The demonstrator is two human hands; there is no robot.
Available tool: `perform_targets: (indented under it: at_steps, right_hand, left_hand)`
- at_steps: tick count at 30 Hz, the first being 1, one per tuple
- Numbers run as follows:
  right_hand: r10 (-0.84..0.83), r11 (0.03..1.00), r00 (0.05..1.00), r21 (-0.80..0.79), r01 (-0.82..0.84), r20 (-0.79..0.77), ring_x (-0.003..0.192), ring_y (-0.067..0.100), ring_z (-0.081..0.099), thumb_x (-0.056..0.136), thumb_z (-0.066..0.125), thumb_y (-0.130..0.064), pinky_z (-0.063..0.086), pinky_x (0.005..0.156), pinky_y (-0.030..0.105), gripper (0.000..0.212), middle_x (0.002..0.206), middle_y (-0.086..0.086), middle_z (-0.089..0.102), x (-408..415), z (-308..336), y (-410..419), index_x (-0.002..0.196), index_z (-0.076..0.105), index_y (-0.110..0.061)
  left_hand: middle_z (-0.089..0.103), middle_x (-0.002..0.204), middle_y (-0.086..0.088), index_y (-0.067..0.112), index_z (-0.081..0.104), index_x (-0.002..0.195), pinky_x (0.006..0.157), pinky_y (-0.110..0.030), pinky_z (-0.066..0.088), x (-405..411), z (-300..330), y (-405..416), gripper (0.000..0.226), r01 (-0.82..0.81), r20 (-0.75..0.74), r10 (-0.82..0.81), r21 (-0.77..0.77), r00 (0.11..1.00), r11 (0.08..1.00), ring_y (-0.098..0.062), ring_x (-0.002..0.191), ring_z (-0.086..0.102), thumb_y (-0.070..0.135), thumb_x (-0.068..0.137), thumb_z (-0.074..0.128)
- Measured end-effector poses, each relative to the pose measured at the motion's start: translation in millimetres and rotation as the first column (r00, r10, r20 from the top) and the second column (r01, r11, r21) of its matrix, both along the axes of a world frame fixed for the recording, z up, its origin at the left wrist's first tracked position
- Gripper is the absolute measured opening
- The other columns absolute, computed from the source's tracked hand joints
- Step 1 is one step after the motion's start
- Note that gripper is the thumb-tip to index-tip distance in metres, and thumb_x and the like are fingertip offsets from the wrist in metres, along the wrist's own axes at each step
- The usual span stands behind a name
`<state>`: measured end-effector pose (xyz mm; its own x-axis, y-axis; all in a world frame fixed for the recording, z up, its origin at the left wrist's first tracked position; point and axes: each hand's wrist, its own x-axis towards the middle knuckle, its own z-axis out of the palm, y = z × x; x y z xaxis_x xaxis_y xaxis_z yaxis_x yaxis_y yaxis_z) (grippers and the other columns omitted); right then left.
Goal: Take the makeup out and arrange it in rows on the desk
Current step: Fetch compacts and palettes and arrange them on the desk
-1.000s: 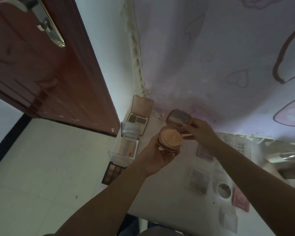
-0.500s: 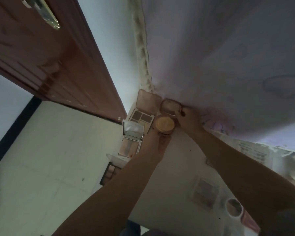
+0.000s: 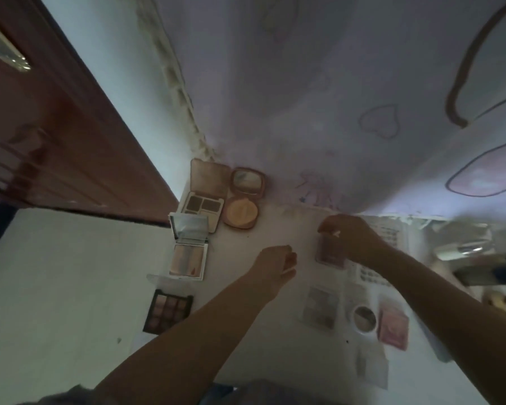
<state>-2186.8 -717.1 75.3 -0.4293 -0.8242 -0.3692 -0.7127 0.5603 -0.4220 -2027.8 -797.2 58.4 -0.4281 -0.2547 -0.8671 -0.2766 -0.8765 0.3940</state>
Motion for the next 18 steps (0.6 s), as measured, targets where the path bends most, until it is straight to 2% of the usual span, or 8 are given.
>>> perform_targets:
  at_steps: [2, 5, 6, 8, 10, 12, 14, 18]
  right_hand:
    - [0.043, 0.996, 0.998, 0.078, -0.039, -0.055, 0.103, 0.029, 0.057, 0.088, 0.059, -0.023, 0.046, 0.089, 0.037, 0.026, 0.113, 0.011, 0.056, 7, -10, 25, 0.109, 0.062, -0.008]
    - [0.1, 0.992, 0.975, 0.1, -0.082, -0.196, 0.11, 0.028, 0.052, 0.083, 0.062, -0.03, 0.041, 0.092, 0.036, 0.041, 0.121, 0.007, 0.05, 15, -27, 41, 0.119, 0.053, -0.014]
    - [0.129, 0.99, 0.961, 0.095, -0.108, -0.244, 0.112, 0.027, 0.05, 0.083, 0.062, -0.03, 0.039, 0.094, 0.034, 0.044, 0.123, 0.007, 0.05, 16, -30, 44, 0.122, 0.051, -0.015]
    - [0.154, 0.987, 0.95, 0.08, -0.137, -0.274, 0.113, 0.027, 0.048, 0.083, 0.061, -0.03, 0.038, 0.093, 0.034, 0.046, 0.125, 0.008, 0.049, 16, -31, 45, 0.124, 0.049, -0.015]
    - [0.144, 0.989, 0.965, 0.042, -0.138, -0.219, 0.113, 0.026, 0.047, 0.082, 0.062, -0.031, 0.039, 0.091, 0.033, 0.048, 0.126, 0.006, 0.048, 17, -27, 44, 0.125, 0.048, -0.015]
    - [0.073, 0.995, 0.993, -0.063, -0.08, -0.098, 0.105, 0.021, 0.049, 0.08, 0.065, -0.036, 0.038, 0.083, 0.027, 0.048, 0.12, 0.003, 0.05, 23, -15, 40, 0.121, 0.05, -0.015]
    - [0.047, 0.983, 0.999, -0.175, -0.047, -0.001, 0.096, 0.014, 0.049, 0.079, 0.067, -0.038, 0.036, 0.077, 0.023, 0.046, 0.112, -0.001, 0.05, 31, -2, 32, 0.116, 0.052, -0.016]
    - [0.074, 0.97, 0.992, -0.238, -0.048, 0.1, 0.095, 0.016, 0.054, 0.077, 0.072, -0.034, 0.044, 0.082, 0.029, 0.041, 0.106, 0.0, 0.056, 43, 17, 13, 0.11, 0.056, -0.016]
  left_hand:
    - [0.058, 0.1, -0.01, 0.008, 0.052, 0.104, 0.092, -0.032, 0.042, -14, -3, 9, 0.013, 0.091, -0.026, -0.092, -0.04, 0.995, 0.995, -0.019, 0.092, 0.056, 0.012, 0.098, 0.041]
    - [0.06, 0.089, -0.006, 0.014, 0.054, 0.083, 0.075, -0.023, 0.044, -31, -2, 13, 0.02, 0.166, -0.054, -0.172, -0.107, 0.984, 0.98, -0.013, 0.081, 0.058, 0.011, 0.098, 0.04]
    - [0.06, 0.091, -0.006, 0.013, 0.055, 0.084, 0.075, -0.023, 0.044, -34, -3, 14, 0.02, 0.191, -0.05, -0.198, -0.123, 0.979, 0.974, -0.014, 0.083, 0.058, 0.01, 0.097, 0.04]
    - [0.059, 0.102, -0.009, 0.007, 0.058, 0.104, 0.086, -0.029, 0.045, -34, -4, 14, 0.019, 0.203, -0.034, -0.209, -0.127, 0.977, 0.971, -0.018, 0.094, 0.056, 0.011, 0.097, 0.041]
    - [0.061, 0.1, -0.011, 0.002, 0.057, 0.115, 0.092, -0.034, 0.043, -27, -5, 10, 0.026, 0.161, -0.042, -0.165, -0.081, 0.985, 0.984, -0.021, 0.091, 0.057, 0.013, 0.098, 0.041]
    - [0.062, 0.093, -0.012, 0.006, 0.06, 0.106, 0.088, -0.035, 0.045, -16, -4, 5, 0.026, 0.147, -0.112, -0.146, -0.001, 0.983, 0.989, -0.021, 0.083, 0.058, 0.022, 0.099, 0.041]
    - [0.062, 0.093, -0.015, 0.008, 0.061, 0.106, 0.086, -0.037, 0.049, -5, 1, 4, 0.036, 0.168, -0.253, -0.134, 0.115, 0.958, 0.979, -0.025, 0.083, 0.061, 0.036, 0.099, 0.039]
    - [0.066, 0.093, -0.016, 0.008, 0.06, 0.113, 0.081, -0.038, 0.056, 11, 5, 1, 0.042, 0.075, -0.369, 0.001, 0.192, 0.929, 0.979, -0.025, 0.083, 0.066, 0.042, 0.093, 0.045]
